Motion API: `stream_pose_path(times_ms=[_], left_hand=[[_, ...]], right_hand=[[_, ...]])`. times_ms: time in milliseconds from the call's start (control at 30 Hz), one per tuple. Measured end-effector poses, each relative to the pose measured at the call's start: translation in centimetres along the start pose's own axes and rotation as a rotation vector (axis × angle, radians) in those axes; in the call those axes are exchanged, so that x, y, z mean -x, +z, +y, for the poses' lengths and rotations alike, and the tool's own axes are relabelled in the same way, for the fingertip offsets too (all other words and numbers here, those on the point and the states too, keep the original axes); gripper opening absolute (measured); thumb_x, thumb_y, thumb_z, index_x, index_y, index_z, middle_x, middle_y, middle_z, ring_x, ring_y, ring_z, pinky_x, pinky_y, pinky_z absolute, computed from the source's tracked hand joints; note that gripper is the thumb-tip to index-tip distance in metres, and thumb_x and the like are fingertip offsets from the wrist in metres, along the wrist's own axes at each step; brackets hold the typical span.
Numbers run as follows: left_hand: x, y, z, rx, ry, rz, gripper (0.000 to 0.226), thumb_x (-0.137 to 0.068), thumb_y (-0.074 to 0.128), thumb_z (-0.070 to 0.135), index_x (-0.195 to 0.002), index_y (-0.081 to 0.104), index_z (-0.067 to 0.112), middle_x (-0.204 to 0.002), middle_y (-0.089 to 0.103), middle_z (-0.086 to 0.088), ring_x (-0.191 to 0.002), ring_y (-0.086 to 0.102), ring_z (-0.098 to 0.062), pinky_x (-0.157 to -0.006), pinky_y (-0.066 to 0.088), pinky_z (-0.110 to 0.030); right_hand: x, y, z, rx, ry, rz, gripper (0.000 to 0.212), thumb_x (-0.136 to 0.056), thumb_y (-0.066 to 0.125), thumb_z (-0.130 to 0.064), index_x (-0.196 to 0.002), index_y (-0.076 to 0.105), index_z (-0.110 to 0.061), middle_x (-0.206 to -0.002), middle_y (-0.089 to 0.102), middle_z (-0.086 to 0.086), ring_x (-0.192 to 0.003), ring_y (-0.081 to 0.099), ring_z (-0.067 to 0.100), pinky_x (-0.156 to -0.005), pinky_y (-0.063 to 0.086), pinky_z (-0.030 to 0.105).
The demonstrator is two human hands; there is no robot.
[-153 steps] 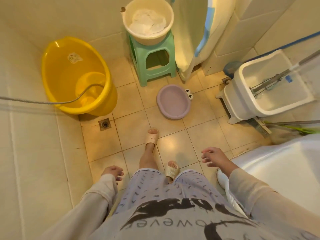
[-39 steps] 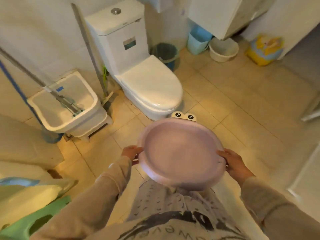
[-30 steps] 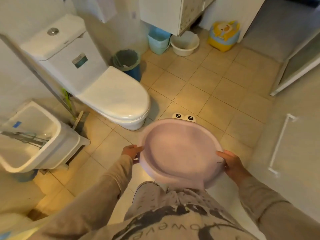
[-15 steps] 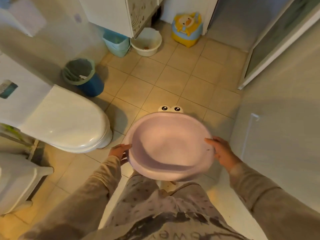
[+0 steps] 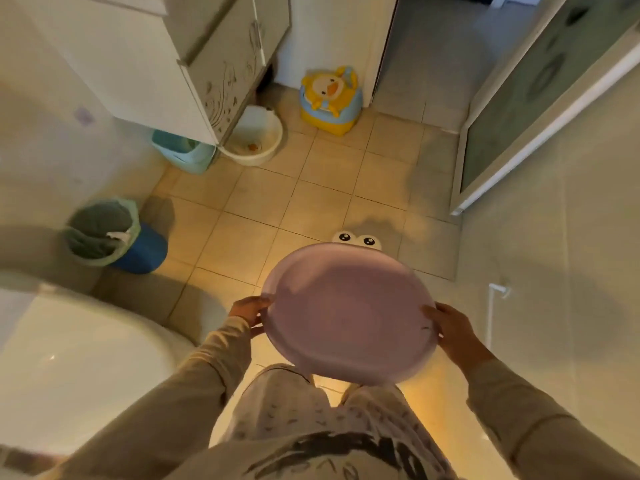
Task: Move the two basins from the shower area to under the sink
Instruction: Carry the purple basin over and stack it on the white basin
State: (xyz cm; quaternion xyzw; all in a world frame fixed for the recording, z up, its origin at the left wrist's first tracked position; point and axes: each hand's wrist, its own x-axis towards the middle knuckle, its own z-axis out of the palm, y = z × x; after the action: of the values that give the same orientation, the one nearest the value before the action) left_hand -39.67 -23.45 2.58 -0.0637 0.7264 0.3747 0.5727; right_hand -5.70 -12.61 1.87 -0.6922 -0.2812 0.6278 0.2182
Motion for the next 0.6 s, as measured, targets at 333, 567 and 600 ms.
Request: stream_pose_path(times_ms=[333,567,600], left_hand=[[-5.8,5.9,13.4,-0.12,-0.013,0.047,0.041,-0.084,0.057,0.001,-0.123,0.054,-0.009,-0.102,0.056,-0.014,-0.096,0.052,-0.029,-0.089,0.047,-0.041],[-10.7,12.3,20.1,-0.057,-0.06,0.128,0.04,-0.082,0.06,0.004,-0.12,0.056,-0.007,-0.101,0.058,-0.014,-0.094,0.054,-0.029,-0.083,0.049,-0.04],[-11.4,13.3,21.1,-0.043,-0.073,0.142,0.039,-0.082,0.061,0.003,-0.12,0.056,-0.007,-0.098,0.059,-0.013,-0.094,0.054,-0.029,-0.082,0.049,-0.039]], right_hand=[[-7.7,3.4,-9.4,-0.072,0.04,0.057,0.034,-0.081,0.066,-0.009,-0.115,0.064,-0.01,-0.093,0.067,0.005,-0.091,0.059,0.028,-0.07,0.051,0.034],[-17.9,4.1,-18.8,0.002,0.047,-0.001,0.042,-0.082,0.064,-0.01,-0.123,0.06,-0.003,-0.115,0.063,0.018,-0.101,0.058,0.033,-0.076,0.052,0.036],[-19.4,4.3,-20.7,0.026,0.038,-0.019,0.042,-0.082,0.064,-0.01,-0.124,0.06,-0.003,-0.117,0.063,0.019,-0.103,0.058,0.033,-0.081,0.052,0.039]])
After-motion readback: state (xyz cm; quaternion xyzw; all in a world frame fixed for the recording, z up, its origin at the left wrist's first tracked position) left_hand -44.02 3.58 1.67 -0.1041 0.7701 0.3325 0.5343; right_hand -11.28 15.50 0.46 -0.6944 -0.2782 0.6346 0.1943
